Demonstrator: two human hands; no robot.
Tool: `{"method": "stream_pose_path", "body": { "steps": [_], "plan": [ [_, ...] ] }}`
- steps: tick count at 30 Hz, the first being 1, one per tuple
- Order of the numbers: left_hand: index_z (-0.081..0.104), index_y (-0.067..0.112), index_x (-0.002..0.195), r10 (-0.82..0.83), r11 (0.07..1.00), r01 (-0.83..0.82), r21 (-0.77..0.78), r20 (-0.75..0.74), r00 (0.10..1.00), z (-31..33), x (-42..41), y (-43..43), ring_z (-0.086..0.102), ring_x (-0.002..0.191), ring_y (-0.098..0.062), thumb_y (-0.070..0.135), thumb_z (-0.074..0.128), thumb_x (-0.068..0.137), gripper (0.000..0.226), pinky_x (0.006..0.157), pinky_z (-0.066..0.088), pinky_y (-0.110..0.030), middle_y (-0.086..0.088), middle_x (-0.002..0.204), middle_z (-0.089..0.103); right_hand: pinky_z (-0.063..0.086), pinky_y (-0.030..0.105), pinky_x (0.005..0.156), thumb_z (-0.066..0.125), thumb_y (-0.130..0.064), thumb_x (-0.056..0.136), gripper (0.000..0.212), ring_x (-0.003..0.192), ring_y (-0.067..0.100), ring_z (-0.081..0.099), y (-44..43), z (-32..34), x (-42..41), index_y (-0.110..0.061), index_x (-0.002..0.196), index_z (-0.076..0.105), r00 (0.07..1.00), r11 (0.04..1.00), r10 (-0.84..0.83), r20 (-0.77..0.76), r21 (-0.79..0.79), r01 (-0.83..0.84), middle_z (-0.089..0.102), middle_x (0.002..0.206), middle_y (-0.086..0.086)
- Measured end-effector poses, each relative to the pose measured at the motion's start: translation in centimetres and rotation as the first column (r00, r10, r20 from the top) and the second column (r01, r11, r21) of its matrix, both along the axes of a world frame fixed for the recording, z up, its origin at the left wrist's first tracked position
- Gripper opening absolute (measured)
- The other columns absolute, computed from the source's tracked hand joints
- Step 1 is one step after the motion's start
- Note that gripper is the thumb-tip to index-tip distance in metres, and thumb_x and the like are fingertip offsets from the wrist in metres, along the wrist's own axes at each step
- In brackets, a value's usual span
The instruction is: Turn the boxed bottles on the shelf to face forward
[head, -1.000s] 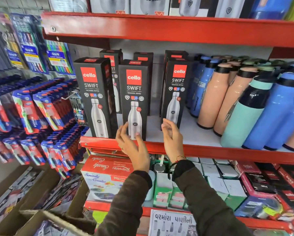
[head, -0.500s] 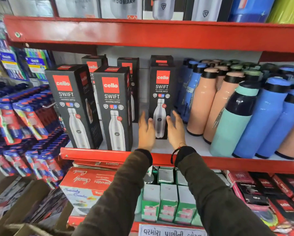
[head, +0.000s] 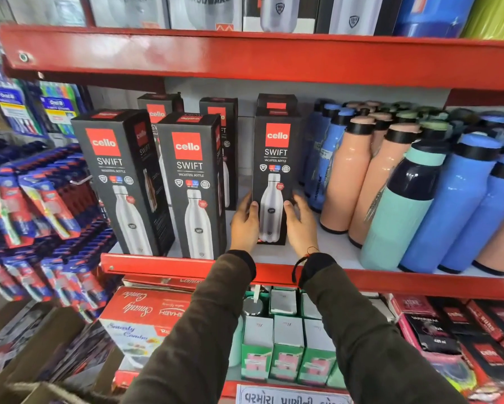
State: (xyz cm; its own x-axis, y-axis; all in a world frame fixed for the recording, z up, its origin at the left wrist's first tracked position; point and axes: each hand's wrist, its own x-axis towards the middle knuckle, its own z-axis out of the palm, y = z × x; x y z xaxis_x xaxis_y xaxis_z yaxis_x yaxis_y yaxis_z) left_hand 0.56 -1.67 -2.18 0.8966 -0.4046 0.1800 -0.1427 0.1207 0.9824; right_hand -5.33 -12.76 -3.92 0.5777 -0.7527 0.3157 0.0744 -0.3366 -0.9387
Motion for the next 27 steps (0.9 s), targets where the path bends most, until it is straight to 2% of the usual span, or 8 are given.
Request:
{"method": "stream_pose_path", "body": {
  "steps": [3, 5, 9, 14, 15, 19, 23, 27],
  "plan": [
    [0.049, 0.013, 0.148, 0.016, 1.000, -0.016, 0.010, 0.017, 1.000, -0.4, -0.9, 1.0, 0.047, 0.133, -0.007, 0.020, 0.046, 0.106, 0.043, 0.096, 0.032, 0.000, 0.000, 0.145, 0.056, 0.033, 0.022, 0.102, 0.054, -0.030, 0.102, 0.046, 0.131, 0.013, 0.048, 0.9, -0.5, -1.2, -0.016, 0.146, 0.048, 0.999, 1.000, 0.002, 0.034, -0.005, -0.002, 0.054, 0.144, 0.001],
    [0.049, 0.015, 0.148, 0.035, 0.999, -0.036, 0.012, 0.032, 0.999, -0.7, -1.7, 1.7, 0.047, 0.140, -0.012, 0.024, 0.047, 0.106, 0.044, 0.104, 0.031, -0.010, -0.003, 0.150, 0.054, 0.034, 0.018, 0.099, 0.055, -0.032, 0.101, 0.045, 0.128, 0.010, 0.050, 1.5, -1.0, -2.1, -0.017, 0.144, 0.051, 0.999, 1.000, -0.004, 0.046, -0.022, 0.005, 0.055, 0.136, -0.005],
    [0.052, 0.022, 0.147, 0.058, 0.998, -0.059, 0.012, 0.068, 0.996, -1.3, -3.4, 3.2, 0.049, 0.139, -0.012, 0.028, 0.049, 0.105, 0.043, 0.106, 0.032, -0.018, 0.000, 0.150, 0.056, 0.030, -0.008, 0.083, 0.055, -0.038, 0.100, 0.043, 0.117, -0.003, 0.050, 3.1, -1.3, -4.0, -0.022, 0.140, 0.054, 0.998, 0.998, -0.030, 0.057, -0.053, 0.033, 0.056, 0.128, -0.012],
    [0.051, 0.027, 0.148, 0.025, 1.000, -0.027, 0.015, 0.093, 0.995, -1.5, -4.8, 4.6, 0.051, 0.134, -0.006, 0.032, 0.048, 0.104, 0.044, 0.110, 0.036, -0.023, 0.005, 0.149, 0.058, 0.029, -0.011, 0.075, 0.054, -0.037, 0.100, 0.040, 0.093, -0.033, 0.049, 4.4, -0.9, -5.8, -0.024, 0.137, 0.056, 0.997, 0.995, -0.059, 0.042, -0.077, 0.062, 0.054, 0.110, -0.033],
    [0.051, 0.028, 0.148, 0.023, 1.000, -0.025, 0.018, 0.101, 0.995, -1.5, -4.9, 4.9, 0.051, 0.131, -0.004, 0.033, 0.048, 0.104, 0.044, 0.109, 0.036, -0.023, 0.005, 0.149, 0.058, 0.029, -0.011, 0.074, 0.054, -0.037, 0.100, 0.039, 0.093, -0.033, 0.049, 4.5, -0.8, -6.0, -0.024, 0.137, 0.056, 0.997, 0.995, -0.061, 0.042, -0.077, 0.065, 0.054, 0.110, -0.030],
    [0.051, 0.028, 0.148, 0.030, 0.999, -0.034, 0.038, 0.112, 0.993, -1.5, -5.2, 5.5, 0.049, 0.123, 0.000, 0.035, 0.048, 0.104, 0.044, 0.104, 0.035, -0.022, 0.004, 0.148, 0.058, 0.029, -0.010, 0.075, 0.055, -0.036, 0.100, 0.037, 0.106, -0.004, 0.052, 5.0, -0.3, -6.5, -0.028, 0.135, 0.057, 0.998, 0.996, -0.059, 0.019, -0.064, 0.060, 0.056, 0.111, -0.028],
    [0.049, 0.028, 0.149, 0.027, 0.997, -0.037, 0.064, 0.150, 0.988, -1.6, -5.6, 5.6, 0.049, 0.124, -0.001, 0.036, 0.047, 0.105, 0.045, 0.103, 0.034, -0.020, 0.003, 0.150, 0.056, 0.031, -0.008, 0.077, 0.053, -0.038, 0.099, 0.039, 0.110, -0.003, 0.051, 5.3, -0.2, -6.8, -0.029, 0.137, 0.056, 0.999, 0.996, -0.052, 0.013, -0.073, 0.052, 0.056, 0.116, -0.023],
    [0.048, 0.026, 0.149, 0.036, 0.997, -0.047, 0.059, 0.184, 0.982, -1.8, -5.4, 5.8, 0.050, 0.131, -0.003, 0.034, 0.046, 0.106, 0.044, 0.092, 0.030, 0.000, 0.004, 0.149, 0.056, 0.033, 0.003, 0.085, 0.051, -0.035, 0.101, 0.038, 0.116, 0.004, 0.053, 5.7, -0.2, -7.2, -0.027, 0.138, 0.054, 1.000, 0.994, -0.031, 0.000, -0.106, 0.031, 0.057, 0.122, -0.016]
  ]
}}
